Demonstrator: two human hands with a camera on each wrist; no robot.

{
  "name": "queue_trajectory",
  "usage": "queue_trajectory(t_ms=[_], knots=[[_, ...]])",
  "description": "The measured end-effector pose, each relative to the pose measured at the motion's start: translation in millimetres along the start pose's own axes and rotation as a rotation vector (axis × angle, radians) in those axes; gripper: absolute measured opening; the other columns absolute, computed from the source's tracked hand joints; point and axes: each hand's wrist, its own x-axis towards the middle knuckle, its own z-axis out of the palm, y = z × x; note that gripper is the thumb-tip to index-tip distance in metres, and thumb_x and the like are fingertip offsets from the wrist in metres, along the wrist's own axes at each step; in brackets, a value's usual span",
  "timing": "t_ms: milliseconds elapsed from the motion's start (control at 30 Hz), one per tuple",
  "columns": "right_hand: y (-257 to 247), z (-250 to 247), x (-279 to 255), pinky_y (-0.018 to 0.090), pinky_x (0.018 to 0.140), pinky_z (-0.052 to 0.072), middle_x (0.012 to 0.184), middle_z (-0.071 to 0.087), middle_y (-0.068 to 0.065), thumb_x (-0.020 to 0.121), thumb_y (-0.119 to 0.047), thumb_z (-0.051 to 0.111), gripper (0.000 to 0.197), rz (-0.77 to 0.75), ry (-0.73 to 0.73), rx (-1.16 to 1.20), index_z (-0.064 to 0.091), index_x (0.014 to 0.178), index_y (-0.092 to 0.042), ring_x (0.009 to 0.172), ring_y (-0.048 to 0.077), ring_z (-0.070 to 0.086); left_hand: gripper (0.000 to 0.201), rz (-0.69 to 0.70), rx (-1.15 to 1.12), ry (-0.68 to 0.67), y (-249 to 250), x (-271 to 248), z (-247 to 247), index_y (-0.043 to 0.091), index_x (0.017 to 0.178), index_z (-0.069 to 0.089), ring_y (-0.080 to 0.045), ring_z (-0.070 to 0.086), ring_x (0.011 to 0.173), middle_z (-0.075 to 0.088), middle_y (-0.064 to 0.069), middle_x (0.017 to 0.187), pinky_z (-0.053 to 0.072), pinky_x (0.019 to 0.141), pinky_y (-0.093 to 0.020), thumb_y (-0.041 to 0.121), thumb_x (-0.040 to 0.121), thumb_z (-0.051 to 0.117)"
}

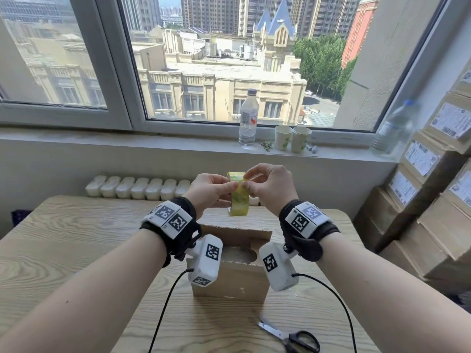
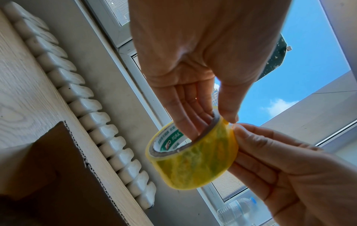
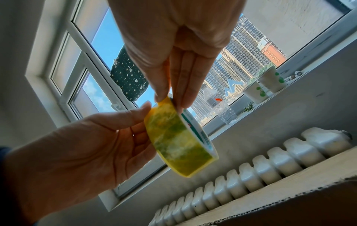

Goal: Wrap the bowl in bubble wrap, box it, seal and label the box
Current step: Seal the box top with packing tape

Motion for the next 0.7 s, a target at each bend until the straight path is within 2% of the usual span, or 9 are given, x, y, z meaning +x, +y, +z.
queue_trajectory(t_ms=[133,233,333,467,600,700], knots=[[0.6,0.7,-0.8,0.038,0.078,0.057,0.073,0.071,-0.002,0.076,-0.019,0.077,0.009,-0.017,0.011,-0.013,0.069,0.075,-0.023,0.073,0.015,0.069,0.022,0.002,0.002,-0.002,0.0,-0.8,0.1,0.000,0.101,0.066,-0.012,0.068,0.069,0.070,-0.011,0.087,0.057,0.062,-0.019,0.017,0.088,0.065],[-1.2,-0.9,1.1,0.037,0.078,0.058,0.075,0.072,-0.002,0.078,-0.021,0.077,0.011,-0.021,0.016,0.006,0.069,0.083,-0.026,0.073,0.013,0.070,0.025,0.016,-0.016,0.008,2.1,-0.3,-0.5,-0.001,0.102,0.066,-0.019,0.068,0.078,0.070,-0.015,0.093,0.059,0.073,-0.027,0.019,0.087,0.065],[-3.7,-0.6,1.1,0.037,0.077,0.058,0.073,0.072,-0.002,0.078,-0.021,0.077,0.009,-0.033,0.032,0.000,0.070,0.080,-0.026,0.072,0.014,0.069,0.027,0.016,-0.018,0.013,3.8,-0.6,-1.0,-0.003,0.104,0.066,-0.023,0.068,0.082,0.070,-0.019,0.098,0.058,0.080,-0.033,0.018,0.087,0.065],[-4.2,0.9,0.9,0.039,0.076,0.058,0.072,0.072,-0.001,0.077,-0.021,0.077,0.012,-0.030,0.035,-0.004,0.068,0.074,-0.028,0.072,0.016,0.070,0.027,0.014,-0.012,0.003,3.7,-1.4,-1.8,-0.003,0.104,0.065,-0.021,0.068,0.081,0.070,-0.017,0.095,0.058,0.076,-0.029,0.019,0.087,0.065],[-6.5,-0.1,1.4,0.038,0.075,0.058,0.072,0.071,-0.001,0.077,-0.018,0.077,0.013,-0.040,0.046,-0.022,0.067,0.072,-0.025,0.072,0.016,0.069,0.025,0.020,-0.031,0.000,2.6,-2.2,-1.7,-0.002,0.103,0.066,-0.017,0.069,0.074,0.071,-0.012,0.089,0.059,0.070,-0.025,0.018,0.088,0.064],[-7.9,0.0,1.2,0.036,0.075,0.058,0.073,0.071,-0.003,0.079,-0.019,0.076,0.013,-0.051,0.068,-0.037,0.066,0.074,-0.025,0.072,0.014,0.069,0.024,0.032,-0.039,0.007,4.2,-1.5,-2.3,-0.001,0.103,0.066,-0.019,0.068,0.076,0.071,-0.013,0.090,0.058,0.076,-0.030,0.018,0.088,0.064]])
